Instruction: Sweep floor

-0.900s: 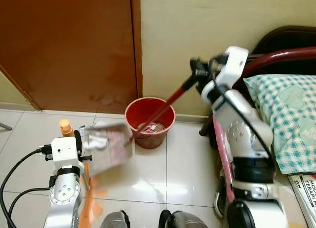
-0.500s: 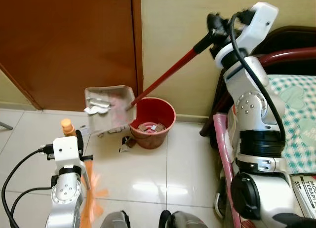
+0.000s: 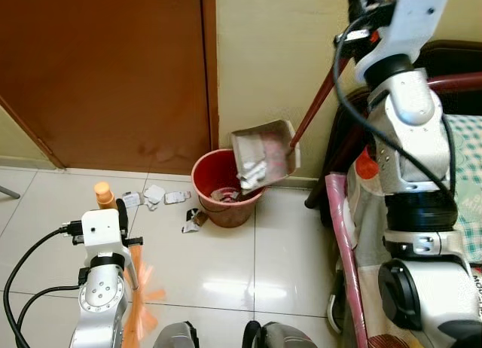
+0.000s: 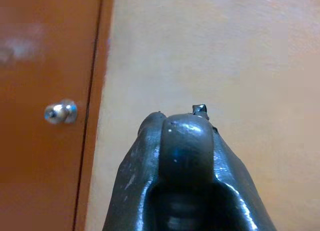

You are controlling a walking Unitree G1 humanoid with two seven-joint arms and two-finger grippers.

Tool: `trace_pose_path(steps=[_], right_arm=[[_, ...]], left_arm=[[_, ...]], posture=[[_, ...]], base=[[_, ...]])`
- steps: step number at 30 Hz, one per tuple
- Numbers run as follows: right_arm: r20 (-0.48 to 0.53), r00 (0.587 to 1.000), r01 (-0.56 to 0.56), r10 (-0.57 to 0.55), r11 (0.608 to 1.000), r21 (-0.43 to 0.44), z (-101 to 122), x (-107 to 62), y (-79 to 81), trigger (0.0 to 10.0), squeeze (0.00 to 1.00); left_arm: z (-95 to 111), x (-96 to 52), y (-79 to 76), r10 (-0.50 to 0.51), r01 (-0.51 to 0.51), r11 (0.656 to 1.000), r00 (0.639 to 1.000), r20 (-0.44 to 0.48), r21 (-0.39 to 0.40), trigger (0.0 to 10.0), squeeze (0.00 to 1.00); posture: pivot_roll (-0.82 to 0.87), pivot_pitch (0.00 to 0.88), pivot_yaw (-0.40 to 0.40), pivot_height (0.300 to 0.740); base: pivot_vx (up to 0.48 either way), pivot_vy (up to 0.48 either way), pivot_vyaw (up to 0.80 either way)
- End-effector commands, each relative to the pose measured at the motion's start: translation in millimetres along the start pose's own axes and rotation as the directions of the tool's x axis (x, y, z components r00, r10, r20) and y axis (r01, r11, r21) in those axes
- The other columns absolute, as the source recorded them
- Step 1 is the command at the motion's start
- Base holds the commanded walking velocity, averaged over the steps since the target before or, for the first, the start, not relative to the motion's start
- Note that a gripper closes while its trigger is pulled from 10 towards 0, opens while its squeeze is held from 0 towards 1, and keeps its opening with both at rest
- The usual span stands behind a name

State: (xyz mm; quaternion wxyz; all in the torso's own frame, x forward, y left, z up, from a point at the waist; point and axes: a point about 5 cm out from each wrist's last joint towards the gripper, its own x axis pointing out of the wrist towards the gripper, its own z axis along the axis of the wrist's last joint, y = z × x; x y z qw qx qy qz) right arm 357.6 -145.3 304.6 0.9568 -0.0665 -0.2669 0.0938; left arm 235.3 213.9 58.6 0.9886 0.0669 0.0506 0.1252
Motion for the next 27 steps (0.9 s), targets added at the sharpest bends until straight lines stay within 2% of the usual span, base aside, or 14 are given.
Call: trace_pose_path(steps=[1, 5, 9, 11, 15, 20, 22, 23, 27], right_arm=[[0.107, 0.992, -0.065, 0.072, 0.996, -0.060, 17, -0.1, 9.7, 10.0, 0.00], [0.128, 0.971, -0.182, 0.204, 0.970, -0.160, 12, -9.9, 31.9, 10.0, 0.00], [0.180, 0.965, -0.162, 0.193, 0.971, -0.173, 20, -9.7, 34.1, 10.0, 0.00], [0.223, 0.961, -0.131, 0.162, 0.980, -0.148, 29, -6.3, 32.0, 10.0, 0.00], [0.317, 0.944, -0.085, 0.088, 0.996, -0.022, 57, 4.5, 29.6, 10.0, 0.00], [0.334, 0.938, -0.092, 0.089, 0.996, -0.006, 62, 5.9, 33.7, 10.0, 0.00], [0.359, 0.923, -0.126, 0.139, 0.990, -0.060, 63, 3.7, 40.2, 10.0, 0.00], [0.361, 0.904, -0.185, 0.228, 0.971, -0.149, 60, -3.5, 52.1, 10.0, 0.00], [0.314, 0.904, -0.248, 0.291, 0.954, -0.170, 48, -9.7, 61.7, 10.0, 0.00]], left_arm=[[-12, -4.6, -1.3, -0.017, 0.018, 1.000, 0.998, -0.065, 0.004, 10.0, 0.00], [-13, -4.4, -1.2, -0.021, 0.021, 1.000, 0.998, -0.067, 0.006, 10.0, 0.00], [-14, -4.6, -0.1, -0.006, 0.007, 1.000, 0.997, -0.074, 0.016, 10.0, 0.00], [-14, -3.9, -0.1, -0.001, 0.003, 1.000, 0.997, -0.078, 0.018, 10.0, 0.00], [-14, -2.1, -1.0, -0.004, 0.006, 1.000, 0.997, -0.074, 0.016, 10.0, 0.00], [-13, -0.8, -1.9, -0.003, 0.004, 1.000, 0.998, -0.069, 0.017, 10.0, 0.00], [-13, -0.1, -2.4, -0.002, 0.003, 1.000, 0.998, -0.067, 0.018, 10.0, 0.00], [-12, -0.2, -2.8, -0.001, 0.003, 1.000, 0.998, -0.060, 0.020, 10.0, 0.00], [-12, 0.9, -3.5, -0.002, 0.003, 1.000, 0.998, -0.058, 0.018, 10.0, 0.00]], posture=[[-0.01, 0.110, -0.055, 0.740], [-0.01, 0.110, -0.054, 0.740], [-0.01, 0.110, -0.054, 0.740], [-0.01, 0.108, -0.053, 0.740], [-0.01, 0.101, -0.056, 0.740], [-0.01, 0.096, -0.060, 0.740], [0.00, 0.091, -0.062, 0.740], [0.00, 0.091, -0.062, 0.740], [0.00, 0.088, -0.064, 0.740]], base=[[0.000, 0.000, 0.00], [0.000, 0.000, 0.00], [0.000, 0.000, 0.00], [0.000, 0.000, 0.00], [0.000, 0.000, 0.00], [0.000, 0.000, 0.00], [0.000, 0.000, 0.00], [0.000, 0.000, 0.00], [0.000, 0.000, 0.00]])
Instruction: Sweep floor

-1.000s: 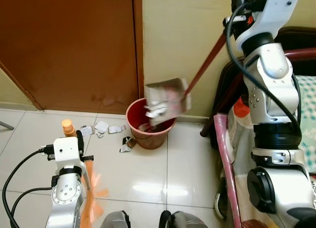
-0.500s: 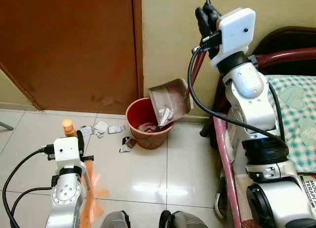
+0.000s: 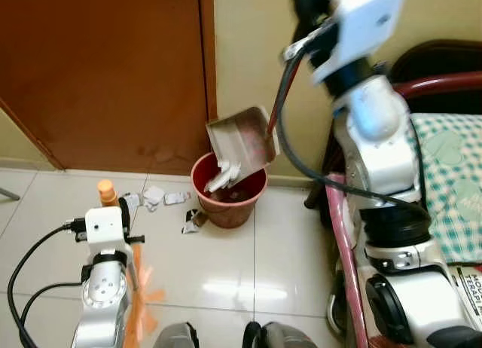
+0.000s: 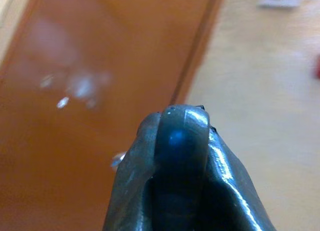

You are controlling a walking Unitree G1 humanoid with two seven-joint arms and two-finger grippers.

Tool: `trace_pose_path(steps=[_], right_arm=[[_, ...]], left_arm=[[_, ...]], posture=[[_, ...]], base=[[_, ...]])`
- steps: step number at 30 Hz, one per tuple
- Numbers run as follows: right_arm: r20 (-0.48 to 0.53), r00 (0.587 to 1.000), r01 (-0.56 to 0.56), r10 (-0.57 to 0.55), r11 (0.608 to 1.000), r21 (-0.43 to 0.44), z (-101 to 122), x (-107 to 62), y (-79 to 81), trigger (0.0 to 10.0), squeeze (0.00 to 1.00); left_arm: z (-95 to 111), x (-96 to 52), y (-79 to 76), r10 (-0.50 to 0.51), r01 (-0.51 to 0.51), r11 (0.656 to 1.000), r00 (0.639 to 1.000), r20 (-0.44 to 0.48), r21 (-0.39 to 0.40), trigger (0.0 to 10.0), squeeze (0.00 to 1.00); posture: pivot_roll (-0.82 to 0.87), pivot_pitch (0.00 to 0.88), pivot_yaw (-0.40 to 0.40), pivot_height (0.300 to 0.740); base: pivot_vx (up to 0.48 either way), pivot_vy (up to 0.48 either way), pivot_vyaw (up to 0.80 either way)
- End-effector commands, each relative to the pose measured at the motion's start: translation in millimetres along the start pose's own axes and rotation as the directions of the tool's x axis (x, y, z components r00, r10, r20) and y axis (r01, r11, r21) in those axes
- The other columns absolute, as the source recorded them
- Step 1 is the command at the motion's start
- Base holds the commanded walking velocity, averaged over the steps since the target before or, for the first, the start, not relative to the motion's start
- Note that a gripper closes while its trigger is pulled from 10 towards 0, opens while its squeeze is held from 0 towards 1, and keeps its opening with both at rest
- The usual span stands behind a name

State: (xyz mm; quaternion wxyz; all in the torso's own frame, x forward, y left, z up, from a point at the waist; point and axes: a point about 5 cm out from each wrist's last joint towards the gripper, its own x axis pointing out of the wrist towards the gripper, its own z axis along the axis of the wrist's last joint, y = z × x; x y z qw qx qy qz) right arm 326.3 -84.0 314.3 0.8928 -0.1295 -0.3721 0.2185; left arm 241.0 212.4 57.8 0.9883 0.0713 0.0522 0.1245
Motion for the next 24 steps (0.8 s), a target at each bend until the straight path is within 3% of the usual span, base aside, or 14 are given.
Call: trace_pose_path(steps=[1, 9, 12, 13, 14, 17, 18, 19, 21, 24], right_arm=[[0.096, 0.995, -0.019, 0.027, 0.997, -0.079, 17, 1.7, -1.1, 10.0, 0.00], [0.114, 0.991, -0.058, 0.070, 0.993, -0.103, 19, -1.1, 9.1, 10.0, 0.00], [0.151, 0.986, 0.062, -0.067, 0.997, 0.038, 31, 10.8, -2.8, 10.0, 0.00], [0.153, 0.980, 0.110, -0.129, 0.986, 0.124, 35, 16.8, -8.0, 10.0, 0.00], [0.153, 0.980, 0.110, -0.129, 0.986, 0.124, 35, 16.8, -8.0, 10.0, 0.00], [0.129, 0.972, 0.157, -0.198, 0.948, 0.276, 37, 23.8, -11.5, 10.0, 0.00], [0.091, 0.970, 0.176, -0.224, 0.912, 0.370, 33, 24.1, -9.7, 10.0, 0.00], [0.091, 0.970, 0.176, -0.224, 0.912, 0.370, 33, 24.1, -9.7, 10.0, 0.00], [0.001, 0.970, 0.212, -0.245, 0.842, 0.496, 19, 20.5, -4.3, 10.0, 0.00], [-0.120, 0.963, 0.265, -0.242, 0.759, 0.595, -1, 9.9, 6.0, 10.0, 0.00]], left_arm=[[-12, -3.9, -0.9, -0.002, 0.002, 1.000, 0.998, -0.056, 0.008, 10.0, 0.00], [-11, -2.0, -1.3, -0.006, 0.006, 1.000, 0.999, -0.050, 0.008, 10.0, 0.00], [-11, 0.0, -1.7, -0.006, 0.006, 1.000, 0.999, -0.046, 0.008, 10.0, 0.00], [-10, 0.7, -2.0, -0.004, 0.004, 1.000, 0.999, -0.043, 0.007, 10.0, 0.00], [-10, 0.7, -2.0, -0.004, 0.004, 1.000, 0.999, -0.043, 0.007, 10.0, 0.00], [-9, 2.3, -2.6, 0.001, -0.001, 1.000, 0.999, -0.034, 0.007, 10.0, 0.00], [-8, 2.3, -2.0, 0.007, -0.006, 1.000, 0.999, -0.032, 0.012, 10.0, 0.00], [-8, 2.3, -2.0, 0.007, -0.006, 1.000, 0.999, -0.032, 0.012, 10.0, 0.00], [-9, 1.9, 0.5, 0.020, -0.019, 1.000, 0.999, -0.037, 0.016, 10.0, 0.00], [-12, 0.4, 5.0, 0.042, -0.041, 0.999, 0.998, -0.046, 0.029, 10.0, 0.00]], posture=[[-0.01, 0.086, -0.063, 0.740], [0.00, 0.081, -0.059, 0.740], [0.00, 0.077, -0.058, 0.740], [0.00, 0.075, -0.058, 0.740], [0.00, 0.075, -0.058, 0.740], [0.01, 0.069, -0.060, 0.740], [0.01, 0.069, -0.060, 0.740], [0.01, 0.069, -0.060, 0.740], [0.01, 0.067, -0.062, 0.740], [0.01, 0.067, -0.065, 0.740]], base=[[0.000, 0.000, 0.00], [0.000, 0.000, 0.00], [0.000, 0.000, 0.00], [0.000, 0.000, 0.00], [0.000, 0.000, 0.00], [0.000, 0.000, 0.00], [0.000, 0.000, 0.00], [0.000, 0.000, 0.00], [0.000, 0.000, 0.00], [0.000, 0.000, 0.00]])
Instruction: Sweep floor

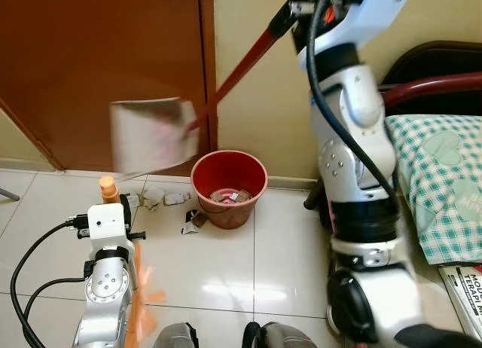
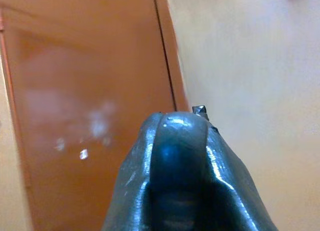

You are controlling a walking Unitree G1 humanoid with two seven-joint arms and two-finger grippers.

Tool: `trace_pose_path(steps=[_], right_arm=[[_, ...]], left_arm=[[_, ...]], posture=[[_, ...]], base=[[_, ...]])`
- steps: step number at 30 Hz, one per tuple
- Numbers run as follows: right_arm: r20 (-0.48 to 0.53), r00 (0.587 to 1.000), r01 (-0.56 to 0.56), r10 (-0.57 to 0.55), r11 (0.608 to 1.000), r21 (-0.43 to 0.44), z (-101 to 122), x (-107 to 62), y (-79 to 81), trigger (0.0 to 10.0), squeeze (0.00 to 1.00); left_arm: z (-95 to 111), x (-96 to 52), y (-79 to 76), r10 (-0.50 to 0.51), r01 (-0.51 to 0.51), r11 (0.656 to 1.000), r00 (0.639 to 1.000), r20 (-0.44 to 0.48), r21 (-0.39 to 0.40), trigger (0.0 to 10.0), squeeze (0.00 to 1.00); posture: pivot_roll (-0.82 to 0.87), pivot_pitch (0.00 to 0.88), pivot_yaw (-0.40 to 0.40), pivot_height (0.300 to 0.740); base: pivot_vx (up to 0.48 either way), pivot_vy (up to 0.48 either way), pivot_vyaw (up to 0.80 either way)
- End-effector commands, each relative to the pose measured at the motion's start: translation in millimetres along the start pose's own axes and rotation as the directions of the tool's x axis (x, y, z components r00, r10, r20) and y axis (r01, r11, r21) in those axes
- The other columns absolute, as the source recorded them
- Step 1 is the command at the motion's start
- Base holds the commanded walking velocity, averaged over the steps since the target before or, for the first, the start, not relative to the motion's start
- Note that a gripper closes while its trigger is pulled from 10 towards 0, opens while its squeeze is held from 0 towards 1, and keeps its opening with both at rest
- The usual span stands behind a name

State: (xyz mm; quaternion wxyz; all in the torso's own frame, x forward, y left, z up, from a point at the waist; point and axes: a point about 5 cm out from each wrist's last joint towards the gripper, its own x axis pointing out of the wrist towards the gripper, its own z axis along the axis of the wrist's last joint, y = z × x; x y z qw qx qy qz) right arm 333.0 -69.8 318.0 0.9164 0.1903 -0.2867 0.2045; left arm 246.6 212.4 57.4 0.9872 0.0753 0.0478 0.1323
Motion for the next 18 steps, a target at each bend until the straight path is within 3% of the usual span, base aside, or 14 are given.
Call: trace_pose_path(steps=[1, 3, 4, 8, 10, 18], right_arm=[[-0.061, 0.997, 0.045, -0.041, 0.997, 0.066, -12, -12.4, -5.6, 10.0, 0.00], [-0.106, 0.993, 0.058, -0.051, 0.996, 0.063, -24, -22.0, -7.8, 10.0, 0.00], [-0.150, 0.986, 0.080, -0.074, 0.996, 0.028, -35, -34.8, -16.1, 10.0, 0.00], [-0.205, 0.967, 0.156, -0.150, 0.988, 0.011, -47, -51.0, -32.3, 10.0, 0.00], [-0.295, 0.926, 0.244, -0.234, 0.970, -0.003, -65, -80.4, -51.2, 10.0, 0.00], [-0.414, 0.847, 0.312, -0.334, 0.942, -0.124, -88, -134.7, -68.7, 10.0, 0.00]], left_arm=[[-14, -6.5, 8.9, 0.036, -0.034, 0.999, 0.997, -0.064, 0.031, 10.0, 0.00], [-16, -8.5, 10.4, 0.042, -0.039, 0.999, 0.996, -0.075, 0.037, 10.0, 0.00], [-20, -13.5, 11.3, 0.044, -0.040, 0.998, 0.994, -0.097, 0.043, 10.0, 0.00], [-24, -20.4, 12.8, 0.040, -0.034, 0.998, 0.993, -0.109, 0.054, 10.0, 0.00], [-29, -28.9, 15.4, 0.035, -0.027, 0.998, 0.991, -0.129, 0.059, 10.0, 0.00], [-25, -28.5, 13.6, 0.015, -0.008, 0.998, 0.994, -0.112, 0.064, 10.0, 0.00]], posture=[[0.01, 0.067, -0.065, 0.740], [0.02, 0.071, -0.066, 0.740], [0.02, 0.075, -0.068, 0.740], [0.02, 0.087, -0.067, 0.740], [0.03, 0.096, -0.065, 0.740], [0.02, 0.103, -0.066, 0.740]], base=[[0.000, 0.000, 0.00], [0.000, 0.000, 0.00], [0.000, 0.000, 0.00], [0.000, 0.000, 0.00], [0.000, 0.000, 0.00], [0.000, 0.000, 0.00]])
